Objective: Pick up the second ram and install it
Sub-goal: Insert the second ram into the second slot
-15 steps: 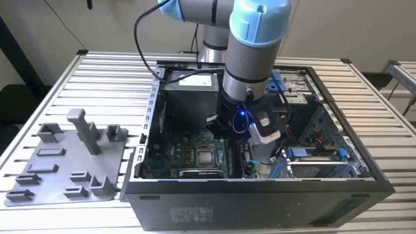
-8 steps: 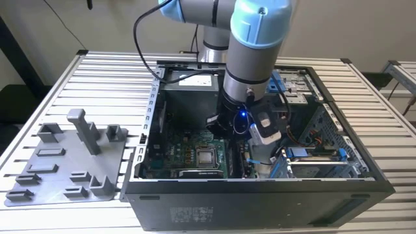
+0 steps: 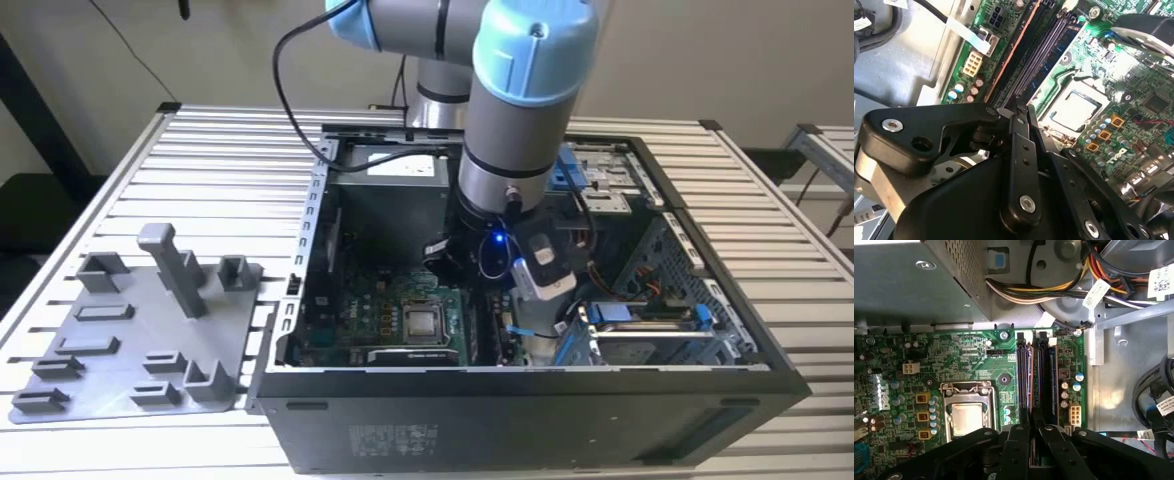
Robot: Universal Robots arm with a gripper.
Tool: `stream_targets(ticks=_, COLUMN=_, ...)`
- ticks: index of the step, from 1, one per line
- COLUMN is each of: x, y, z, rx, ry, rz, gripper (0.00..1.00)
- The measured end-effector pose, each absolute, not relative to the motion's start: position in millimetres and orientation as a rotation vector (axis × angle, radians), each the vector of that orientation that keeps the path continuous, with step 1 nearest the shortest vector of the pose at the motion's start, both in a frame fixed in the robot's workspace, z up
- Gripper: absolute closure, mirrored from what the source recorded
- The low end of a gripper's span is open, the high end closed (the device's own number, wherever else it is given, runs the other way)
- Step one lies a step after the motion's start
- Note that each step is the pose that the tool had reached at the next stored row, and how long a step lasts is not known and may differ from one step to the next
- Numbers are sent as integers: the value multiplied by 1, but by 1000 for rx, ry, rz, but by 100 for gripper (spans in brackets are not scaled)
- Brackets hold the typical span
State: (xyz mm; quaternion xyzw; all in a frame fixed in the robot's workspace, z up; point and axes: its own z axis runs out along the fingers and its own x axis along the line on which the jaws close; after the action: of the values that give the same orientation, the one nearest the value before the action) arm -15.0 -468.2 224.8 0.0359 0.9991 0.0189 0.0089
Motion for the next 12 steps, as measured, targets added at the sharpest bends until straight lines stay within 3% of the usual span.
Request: stream_targets(ticks=12, x=-16, y=-468, z=221, rx=110, ry=3121, rz=59, gripper=86)
